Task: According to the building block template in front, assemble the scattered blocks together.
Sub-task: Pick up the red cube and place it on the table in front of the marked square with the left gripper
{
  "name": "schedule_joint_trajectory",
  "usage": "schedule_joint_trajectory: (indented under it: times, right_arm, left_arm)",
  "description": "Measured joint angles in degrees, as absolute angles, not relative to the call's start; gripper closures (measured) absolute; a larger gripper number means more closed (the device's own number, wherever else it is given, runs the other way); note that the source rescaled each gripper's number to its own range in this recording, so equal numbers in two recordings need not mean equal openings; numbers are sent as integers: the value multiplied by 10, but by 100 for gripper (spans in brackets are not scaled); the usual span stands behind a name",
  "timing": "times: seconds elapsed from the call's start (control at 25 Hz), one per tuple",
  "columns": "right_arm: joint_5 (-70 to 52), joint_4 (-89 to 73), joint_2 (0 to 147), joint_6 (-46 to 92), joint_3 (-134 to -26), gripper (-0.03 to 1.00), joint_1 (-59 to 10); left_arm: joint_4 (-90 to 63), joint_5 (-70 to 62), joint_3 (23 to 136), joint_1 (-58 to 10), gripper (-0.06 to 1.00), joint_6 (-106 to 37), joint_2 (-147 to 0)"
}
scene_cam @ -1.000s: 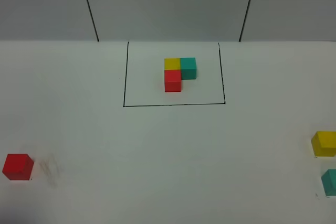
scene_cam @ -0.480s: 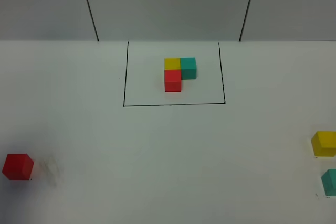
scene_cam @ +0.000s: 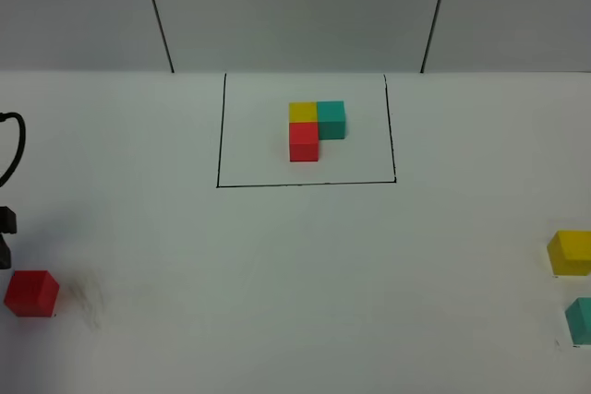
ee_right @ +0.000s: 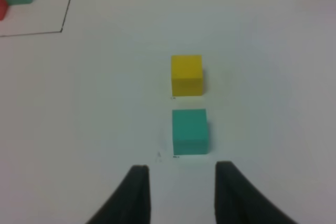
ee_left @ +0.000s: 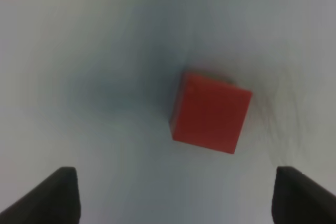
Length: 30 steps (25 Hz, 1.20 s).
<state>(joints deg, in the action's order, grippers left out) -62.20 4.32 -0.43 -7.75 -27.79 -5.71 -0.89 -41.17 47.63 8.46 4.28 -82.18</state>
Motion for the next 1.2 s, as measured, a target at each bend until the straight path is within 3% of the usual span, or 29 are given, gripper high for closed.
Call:
schedule_joint_trajectory:
  times: [0.48, 1.2]
  right_arm:
    - [-622, 43, -4, -78, -278, 97, -57]
    - [-622, 43, -4, -78, -278, 97, -57]
  left_arm:
    - [-90, -354, 477, 85, 19, -47, -908]
    - [-99, -326, 477, 85, 19, -47, -980]
